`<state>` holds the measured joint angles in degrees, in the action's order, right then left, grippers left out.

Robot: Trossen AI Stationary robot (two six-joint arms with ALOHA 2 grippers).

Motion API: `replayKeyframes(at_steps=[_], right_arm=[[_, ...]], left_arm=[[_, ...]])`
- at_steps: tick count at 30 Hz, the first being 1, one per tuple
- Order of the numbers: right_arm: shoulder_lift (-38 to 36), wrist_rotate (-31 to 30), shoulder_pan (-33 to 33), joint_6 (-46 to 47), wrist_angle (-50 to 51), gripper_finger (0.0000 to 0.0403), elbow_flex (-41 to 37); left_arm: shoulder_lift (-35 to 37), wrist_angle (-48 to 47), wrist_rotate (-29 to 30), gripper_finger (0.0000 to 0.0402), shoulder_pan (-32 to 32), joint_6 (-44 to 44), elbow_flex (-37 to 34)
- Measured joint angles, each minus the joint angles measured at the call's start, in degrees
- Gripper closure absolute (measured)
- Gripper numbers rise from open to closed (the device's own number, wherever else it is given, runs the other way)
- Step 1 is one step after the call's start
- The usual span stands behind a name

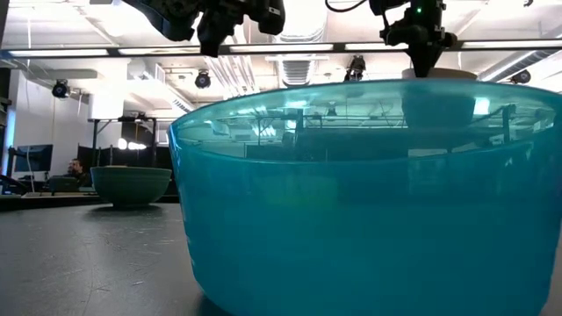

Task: Place and stack bowls onto a shelf
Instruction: Stack the white bowl on top of the orange stacked bowls on the shelf

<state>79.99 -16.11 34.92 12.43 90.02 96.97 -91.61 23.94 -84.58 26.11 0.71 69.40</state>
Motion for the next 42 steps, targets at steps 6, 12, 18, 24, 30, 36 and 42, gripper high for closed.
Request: replayKeyframes(at_steps=[6, 12, 18, 24, 30, 36, 42], right_arm=[[0.0, -0.4, 0.0, -0.3, 0.0, 0.0394, 0.0], [0.0, -0.4, 0.0, -0.2, 0.0, 0.0394, 0.0], [0.0, -3.9, 0.0, 0.7, 0.0, 0.0393, 0.0], [0.0, -3.0, 0.0, 0.7, 0.0, 0.0361, 0.0], [0.0, -3.4, 0.0, 1.5, 0.0, 0.0321, 0.0], [0.0, -3.4, 0.0, 3.0, 0.0, 0.0317, 0.0], [0.0, -3.4, 0.0, 1.2, 0.0, 0.0361, 0.0]], left_arm=[[0.0, 0.0, 0.0, 0.0205, 0.0, 0.0, 0.0], [0.0, 0.0, 0.0, 0.0205, 0.0, 0.0, 0.0], [0.0, 0.0, 0.0, 0.0205, 0.0, 0.0, 0.0], [0.0, -0.1, 0.0, 0.0205, 0.0, 0.0, 0.0], [0.0, -0.2, 0.0, 0.0205, 0.0, 0.0, 0.0], [0.0, -0.5, 0.0, 0.0205, 0.0, 0.0, 0.0], [0.0, -0.5, 0.0, 0.0205, 0.0, 0.0, 0.0]])
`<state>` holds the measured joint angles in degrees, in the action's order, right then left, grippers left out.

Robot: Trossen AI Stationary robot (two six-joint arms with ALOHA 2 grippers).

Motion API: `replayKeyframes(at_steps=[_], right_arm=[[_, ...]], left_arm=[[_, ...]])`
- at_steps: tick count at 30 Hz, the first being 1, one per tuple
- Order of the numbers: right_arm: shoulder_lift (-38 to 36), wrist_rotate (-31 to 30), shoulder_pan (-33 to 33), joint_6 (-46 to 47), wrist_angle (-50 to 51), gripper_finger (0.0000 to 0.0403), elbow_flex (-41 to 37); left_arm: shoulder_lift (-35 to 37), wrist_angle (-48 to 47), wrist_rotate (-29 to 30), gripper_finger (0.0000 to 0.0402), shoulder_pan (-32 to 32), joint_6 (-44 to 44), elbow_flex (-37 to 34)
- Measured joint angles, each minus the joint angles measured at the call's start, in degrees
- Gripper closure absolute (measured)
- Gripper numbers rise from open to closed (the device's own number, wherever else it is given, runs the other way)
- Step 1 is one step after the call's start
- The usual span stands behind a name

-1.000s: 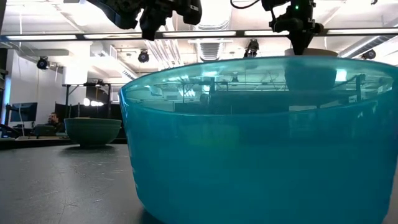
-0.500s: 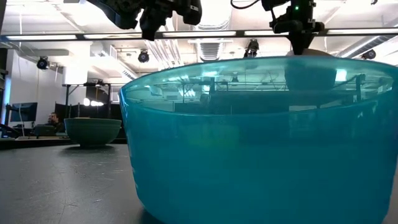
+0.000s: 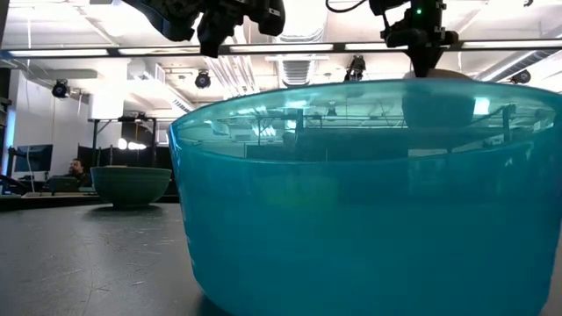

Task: Place and stack bowls onto a shelf
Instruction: Stack the white bowl on top of the orange stacked bowls on the shelf, then stack the green bowl on top of the white stacked bowls on the shelf

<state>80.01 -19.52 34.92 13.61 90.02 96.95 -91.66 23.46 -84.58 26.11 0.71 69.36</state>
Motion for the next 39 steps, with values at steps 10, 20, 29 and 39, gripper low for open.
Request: replayKeyframes(at_steps=[10, 20, 29, 39], right_arm=[[0.0, 2.5, 0.0, -0.1, 0.0, 0.0394, 0.0], [-0.1, 4.5, 0.0, 0.8, 0.0, 0.0394, 0.0], [-0.1, 4.5, 0.0, 1.6, 0.0, 0.0388, -0.3], [-1.4, 4.5, 0.0, -0.1, 0.0, 0.0314, 0.1]], left_arm=[[0.0, 0.0, 0.0, 0.0205, 0.0, 0.0, 0.0], [0.0, -0.2, 0.0, 0.0205, 0.0, 0.0, 0.0], [0.0, -0.5, 0.0, 0.0205, 0.0, 0.0, 0.0], [0.0, -0.5, 0.0, 0.0205, 0.0, 0.0, 0.0]])
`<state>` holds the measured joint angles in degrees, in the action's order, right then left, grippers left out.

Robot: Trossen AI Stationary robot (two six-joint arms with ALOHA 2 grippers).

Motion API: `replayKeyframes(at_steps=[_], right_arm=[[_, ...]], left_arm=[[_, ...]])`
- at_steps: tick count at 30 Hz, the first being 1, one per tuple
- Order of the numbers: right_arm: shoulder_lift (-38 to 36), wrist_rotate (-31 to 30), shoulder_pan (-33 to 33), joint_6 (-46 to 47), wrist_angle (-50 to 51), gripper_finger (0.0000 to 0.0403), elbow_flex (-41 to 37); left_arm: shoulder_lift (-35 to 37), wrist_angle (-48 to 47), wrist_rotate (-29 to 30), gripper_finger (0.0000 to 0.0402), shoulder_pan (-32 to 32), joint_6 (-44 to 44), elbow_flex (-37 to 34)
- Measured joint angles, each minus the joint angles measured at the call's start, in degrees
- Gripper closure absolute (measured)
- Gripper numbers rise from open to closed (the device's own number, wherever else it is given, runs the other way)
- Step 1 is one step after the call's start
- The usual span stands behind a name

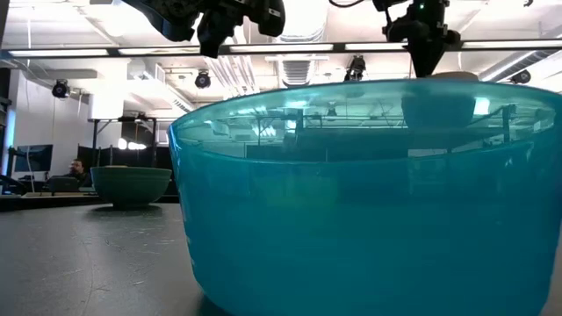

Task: Place and stack bowls onto a shelf
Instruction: Stack the green bowl on top of the white stacked bowls on the shelf

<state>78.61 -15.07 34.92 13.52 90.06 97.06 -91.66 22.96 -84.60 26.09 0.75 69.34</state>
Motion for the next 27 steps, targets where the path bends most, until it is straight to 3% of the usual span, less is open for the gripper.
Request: replayKeyframes(at_steps=[12, 18, 27], right_arm=[[-2.6, 2.4, -1.7, 0.7, -4.7, 0.0307, 4.0], [-2.4, 12.9, -8.4, 0.6, -10.8, 0.0316, 4.0], [-0.6, 13.6, -21.5, -0.8, -15.6, 0.0328, 3.0]], left_arm=[[0.0, -1.2, 0.0, 0.0205, 0.8, -1.6, 0.0], [0.0, -1.6, -4.0, 0.0205, 2.9, -9.0, 0.0], [0.0, -7.8, -5.0, 0.0205, 3.8, -11.9, 0.0]])
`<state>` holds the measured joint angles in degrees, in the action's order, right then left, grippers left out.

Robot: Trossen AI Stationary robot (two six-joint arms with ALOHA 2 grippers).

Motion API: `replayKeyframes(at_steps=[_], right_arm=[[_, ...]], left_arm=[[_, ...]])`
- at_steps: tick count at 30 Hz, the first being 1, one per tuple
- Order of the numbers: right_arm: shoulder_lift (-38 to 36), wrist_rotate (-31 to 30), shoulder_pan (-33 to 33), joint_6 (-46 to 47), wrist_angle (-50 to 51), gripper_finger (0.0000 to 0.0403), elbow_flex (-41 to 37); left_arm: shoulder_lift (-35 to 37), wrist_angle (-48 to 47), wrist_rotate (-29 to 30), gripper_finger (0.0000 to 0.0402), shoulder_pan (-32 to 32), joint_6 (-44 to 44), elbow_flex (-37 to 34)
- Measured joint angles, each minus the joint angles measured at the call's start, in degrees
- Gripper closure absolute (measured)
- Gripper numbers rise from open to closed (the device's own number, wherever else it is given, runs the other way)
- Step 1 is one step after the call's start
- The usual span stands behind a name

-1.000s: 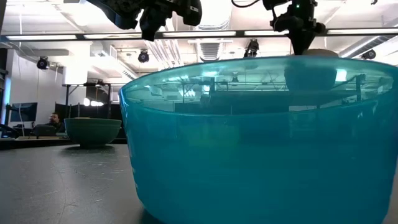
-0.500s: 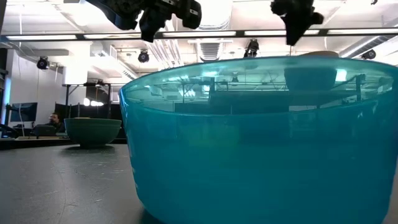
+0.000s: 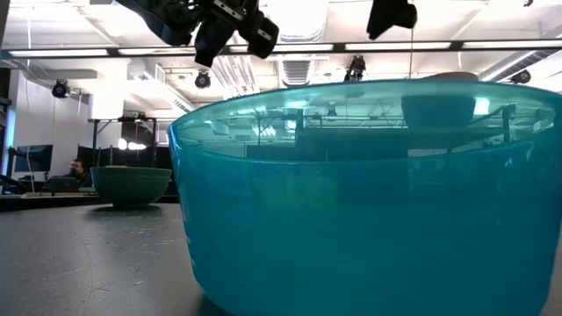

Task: Place and stack bowls onto a shelf
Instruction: Stack the green bowl on top of the white stacked bowls on the shelf

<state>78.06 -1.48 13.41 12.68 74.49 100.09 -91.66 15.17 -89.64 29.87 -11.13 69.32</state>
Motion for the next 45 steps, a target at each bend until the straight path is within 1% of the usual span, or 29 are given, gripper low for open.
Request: replayKeyframes(at_steps=[6, 8, 10, 13, 15, 17, 19, 21, 23, 25, 27, 28, 31, 33, 34, 35, 39, 42, 45], right_arm=[[0.3, 0.0, -5.5, -0.7, -2.3, 0.0328, 0.0], [0.4, -0.1, -6.9, -0.8, -6.8, 0.0330, 0.0], [0.4, -0.1, -8.1, -1.7, -12.4, 0.0330, 0.0], [0.4, 0.0, -9.6, -3.8, -19.8, 0.0330, 0.0], [0.4, 0.0, -10.2, -5.0, -22.3, 0.0330, 0.0], [0.4, 0.0, -10.4, -5.9, -22.9, 0.0330, 0.0], [0.4, 0.0, -10.4, -5.7, -21.9, 0.0330, 0.0], [0.4, -0.1, -10.4, -4.4, -19.9, 0.0330, 0.0], [0.4, -0.2, -10.4, -2.7, -17.2, 0.0330, 0.0], [0.5, -1.5, -10.4, -1.6, -14.2, 0.0330, 0.0], [0.5, -4.2, -10.4, -0.5, -11.7, 0.0330, 0.0], [0.5, -5.4, -10.4, -0.2, -10.7, 0.0330, 0.0], [0.6, -8.4, -10.4, 0.5, -9.3, 0.0330, -0.6], [0.6, -8.7, -10.4, 1.1, -8.7, 0.0330, -1.6], [0.6, -8.7, -10.4, 1.6, -8.4, 0.0330, -2.3], [0.5, -8.6, -10.4, 2.2, -8.0, 0.0330, -3.1], [0.4, -8.6, -10.4, 4.0, -6.8, 0.0330, -6.9], [0.4, -8.6, -10.4, 4.6, -6.8, 0.0330, -10.1], [0.4, -8.6, -10.4, 4.8, -6.9, 0.0330, -12.7]], left_arm=[[0.0, 0.3, -0.1, 0.0205, 1.4, -5.0, 0.0], [0.1, 0.4, 2.6, 0.0205, 1.4, -5.3, 0.0], [0.1, 0.4, 9.1, 0.0205, 0.7, -5.4, 0.0], [0.1, 0.4, 26.5, 0.0205, -1.0, -8.7, 0.0], [0.1, 0.6, 38.9, 0.0205, -2.1, -10.0, 0.0], [0.1, 0.4, 48.8, 0.0205, -2.9, -9.2, 0.0], [0.1, -1.0, 54.6, 0.0205, -3.1, -6.1, 0.0], [0.1, -4.2, 56.3, 0.0205, -3.0, -3.8, 0.0], [0.7, -9.6, 56.6, 0.0205, -2.5, -2.8, 0.3], [1.3, -17.9, 57.0, 0.0205, -1.5, -1.3, 2.6], [1.7, -28.1, 60.4, 0.0205, -0.8, 2.9, 6.1], [1.7, -34.1, 63.8, 0.0205, -0.6, 5.9, 8.3], [1.7, -52.4, 77.9, 0.0205, -1.6, 14.2, 13.7], [1.8, -62.5, 84.8, 0.0205, -2.7, 16.5, 15.6], [2.1, -67.0, 86.5, 0.0205, -3.0, 16.7, 15.8], [2.4, -70.9, 86.9, 0.0205, -3.1, 16.6, 15.5], [6.7, -78.5, 87.0, 0.0205, -3.2, 14.3, 10.7], [12.6, -78.7, 86.7, 0.0205, -3.2, 11.2, 3.7], [20.0, -76.3, 85.8, 0.0205, -3.5, 8.1, -3.9]])
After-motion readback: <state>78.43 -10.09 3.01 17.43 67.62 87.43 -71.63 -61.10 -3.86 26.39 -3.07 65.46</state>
